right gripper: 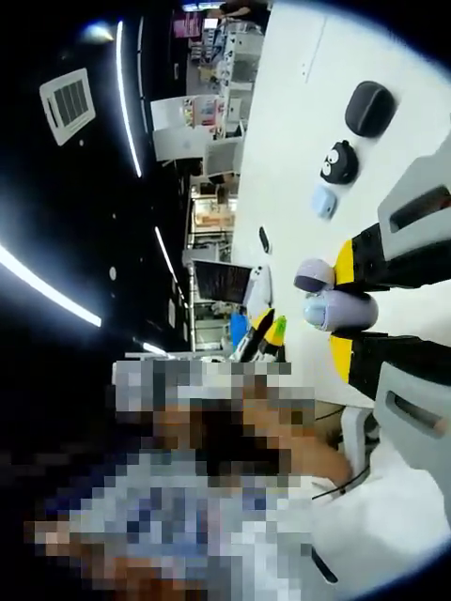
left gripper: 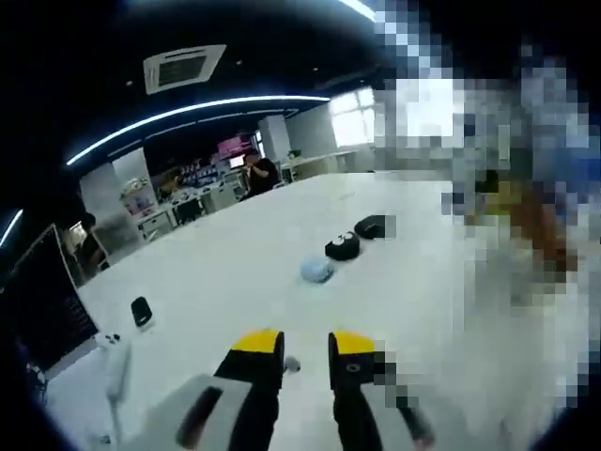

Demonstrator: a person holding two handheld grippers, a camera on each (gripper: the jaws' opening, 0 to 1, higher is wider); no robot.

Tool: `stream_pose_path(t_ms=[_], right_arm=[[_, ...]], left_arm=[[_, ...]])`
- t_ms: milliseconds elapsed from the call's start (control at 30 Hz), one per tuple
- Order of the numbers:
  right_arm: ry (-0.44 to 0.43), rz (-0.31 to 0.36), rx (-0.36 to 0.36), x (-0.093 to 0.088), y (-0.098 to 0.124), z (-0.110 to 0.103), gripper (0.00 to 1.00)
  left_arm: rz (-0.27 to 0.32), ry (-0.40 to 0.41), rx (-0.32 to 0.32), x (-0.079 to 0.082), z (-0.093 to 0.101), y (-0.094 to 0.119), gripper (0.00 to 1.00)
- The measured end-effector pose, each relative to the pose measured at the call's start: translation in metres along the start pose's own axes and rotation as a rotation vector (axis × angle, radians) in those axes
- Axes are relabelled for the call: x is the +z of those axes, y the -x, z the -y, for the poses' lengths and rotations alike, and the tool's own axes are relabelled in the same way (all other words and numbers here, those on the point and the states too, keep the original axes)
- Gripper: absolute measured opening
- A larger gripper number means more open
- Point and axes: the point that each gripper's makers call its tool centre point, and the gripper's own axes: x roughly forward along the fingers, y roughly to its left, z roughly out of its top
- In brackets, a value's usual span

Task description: Pick up the earbuds from the table and place the earbuds into the earbud case

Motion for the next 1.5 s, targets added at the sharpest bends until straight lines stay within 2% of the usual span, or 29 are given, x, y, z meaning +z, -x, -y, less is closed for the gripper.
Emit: stream_pose_path(t_ms=[67, 200, 367, 467, 733, 967, 1133, 1300, 1500], right_arm=[[0.001, -0.006, -0.001, -0.001, 0.0, 0.0, 0.16], [0.002, -0.012, 0.003, -0.003, 0.0, -0.002, 0.16], [0.0, -0.012, 0.001, -0.003, 0.001, -0.002, 0.16], [0.005, -0.017, -0.005, -0.003, 0.002, -0.001, 0.16], [0.007, -0.011, -0.003, 0.0, 0.002, -0.002, 0.16], [-0.005, -0.021, 0.014, -0.004, -0.001, -0.005, 0.16], [0.001, -0.03, 0.025, -0.006, -0.004, -0.008, 0.16], [-0.002, -0.035, 0.021, -0.008, -0.004, -0.006, 0.16], [0.001, -0.038, 0.024, -0.008, -0.004, -0.006, 0.16]], left_arm=[[-0.022, 0.003, 0.0, -0.009, -0.003, -0.01, 0.2], [-0.062, 0.027, -0.048, -0.025, 0.002, -0.033, 0.2], [-0.097, 0.038, -0.053, -0.037, 0.0, -0.045, 0.2], [-0.096, 0.04, -0.076, -0.037, 0.007, -0.047, 0.2], [-0.061, -0.029, -0.052, -0.029, 0.004, -0.05, 0.2], [-0.069, -0.003, -0.032, -0.041, -0.009, -0.053, 0.2], [-0.039, 0.049, -0.072, -0.037, -0.001, -0.057, 0.21], [-0.069, 0.019, -0.06, -0.04, 0.001, -0.063, 0.15], [-0.047, 0.045, -0.054, -0.035, 0.003, -0.063, 0.11]])
